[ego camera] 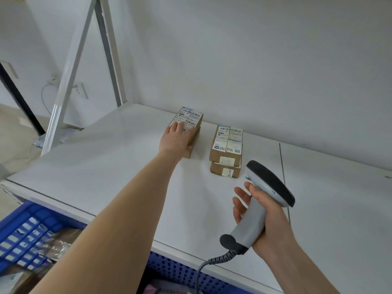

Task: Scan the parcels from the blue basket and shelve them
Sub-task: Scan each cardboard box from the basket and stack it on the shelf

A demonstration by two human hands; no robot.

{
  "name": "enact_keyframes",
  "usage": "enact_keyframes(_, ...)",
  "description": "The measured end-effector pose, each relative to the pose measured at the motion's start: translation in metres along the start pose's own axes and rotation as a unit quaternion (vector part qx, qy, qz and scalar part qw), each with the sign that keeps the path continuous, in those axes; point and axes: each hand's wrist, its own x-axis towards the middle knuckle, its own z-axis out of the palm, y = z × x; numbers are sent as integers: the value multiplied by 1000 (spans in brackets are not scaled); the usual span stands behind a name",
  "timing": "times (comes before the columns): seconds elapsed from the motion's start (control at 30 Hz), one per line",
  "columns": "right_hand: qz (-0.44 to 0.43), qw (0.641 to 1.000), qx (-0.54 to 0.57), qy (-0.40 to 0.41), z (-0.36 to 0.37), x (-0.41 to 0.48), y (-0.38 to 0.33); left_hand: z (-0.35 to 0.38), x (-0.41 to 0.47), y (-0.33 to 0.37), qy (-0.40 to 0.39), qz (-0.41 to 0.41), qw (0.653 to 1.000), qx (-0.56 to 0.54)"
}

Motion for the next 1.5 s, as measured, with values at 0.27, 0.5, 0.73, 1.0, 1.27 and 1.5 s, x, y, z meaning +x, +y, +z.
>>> enact_keyframes(0.27, -10, 999, 51, -1, -7, -7, -14, -19, -34, 44, 117, 139, 983, -39)
enact_keyframes(0.5, -26, 997, 73, 12, -14, -11, -22, 0, -48, 132, 13, 237, 964, 122)
enact_keyframes(0.73, -17, 998, 59, 8, -20, -8, -23, 9, -25, 120, -21, 188, 968, 164)
enact_keyframes(1.0, -10, 999, 37, 4, -20, -3, -22, 13, 7, 92, -32, 168, 977, 126)
enact_keyframes(1.27, -1, 999, 36, -3, -15, -4, -17, 14, -7, 73, 1, 63, 998, 2)
enact_keyframes(1.5, 2, 1000, 18, -4, -12, -6, -12, 13, 1, 66, -66, 70, 995, -18)
